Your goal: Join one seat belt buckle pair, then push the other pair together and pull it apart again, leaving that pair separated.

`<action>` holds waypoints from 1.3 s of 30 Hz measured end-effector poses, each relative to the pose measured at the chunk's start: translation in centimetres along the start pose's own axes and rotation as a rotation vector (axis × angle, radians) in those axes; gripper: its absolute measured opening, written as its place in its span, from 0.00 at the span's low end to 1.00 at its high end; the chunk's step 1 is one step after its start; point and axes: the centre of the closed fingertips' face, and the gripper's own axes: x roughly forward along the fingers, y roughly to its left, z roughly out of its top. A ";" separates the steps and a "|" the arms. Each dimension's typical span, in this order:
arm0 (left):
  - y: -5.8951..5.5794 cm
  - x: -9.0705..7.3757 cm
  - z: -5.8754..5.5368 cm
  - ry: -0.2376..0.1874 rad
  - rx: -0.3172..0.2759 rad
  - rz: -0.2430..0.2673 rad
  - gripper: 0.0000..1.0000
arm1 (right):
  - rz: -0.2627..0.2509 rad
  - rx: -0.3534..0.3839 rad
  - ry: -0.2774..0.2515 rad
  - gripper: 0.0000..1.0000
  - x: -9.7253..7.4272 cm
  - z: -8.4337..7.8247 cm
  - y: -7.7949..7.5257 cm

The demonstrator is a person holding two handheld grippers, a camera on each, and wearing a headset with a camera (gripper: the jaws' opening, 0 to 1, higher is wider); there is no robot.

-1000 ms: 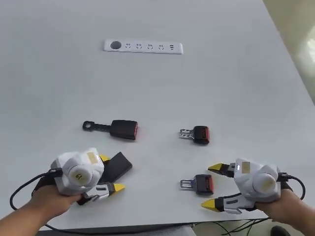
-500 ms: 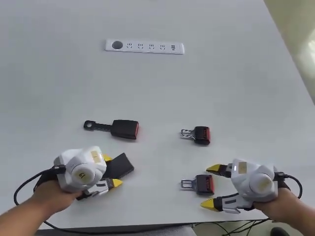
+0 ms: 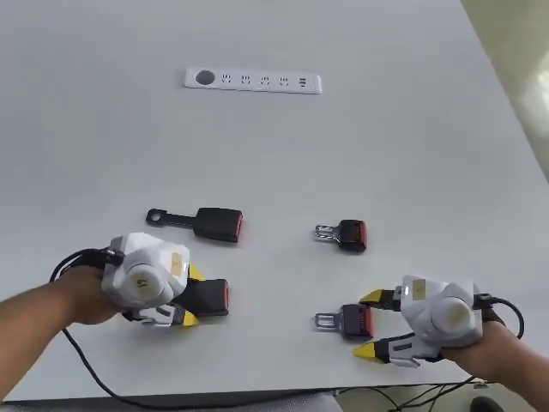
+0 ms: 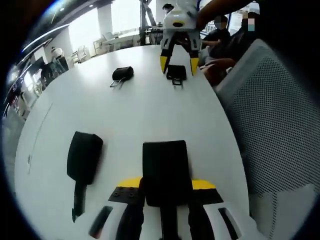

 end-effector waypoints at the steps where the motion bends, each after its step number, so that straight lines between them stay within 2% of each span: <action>1: 0.0 0.0 0.0 0.015 0.043 -0.019 0.35 | 0.001 -0.003 -0.002 0.45 0.0 0.0 -0.1; 5: -0.1 0.0 -0.1 0.031 0.070 -0.043 0.34 | -0.007 -0.007 0.002 0.41 -0.1 0.0 -0.4; 7: 0.0 0.0 -0.1 0.028 0.062 -0.047 0.34 | -0.018 -0.023 0.002 0.36 0.0 -0.1 -0.7; 10: 0.0 -0.1 -0.1 0.012 0.044 -0.041 0.34 | -0.011 -0.036 -0.008 0.36 0.0 -0.1 -0.7; 16: 0.0 -0.2 -0.1 -0.029 0.000 -0.022 0.34 | 0.003 -0.040 -0.083 0.35 -0.2 -0.2 -0.7; 22: 0.1 -0.2 0.0 -0.032 0.005 -0.022 0.34 | 0.012 -0.042 -0.111 0.34 -0.1 0.0 -0.8; 30: 0.0 -0.3 0.1 -0.030 -0.003 -0.019 0.34 | 0.007 0.007 -0.176 0.34 0.4 1.2 -1.1; 39: 0.0 -0.4 0.0 -0.027 -0.010 -0.017 0.34 | 0.010 0.021 -0.206 0.34 1.5 2.9 -1.4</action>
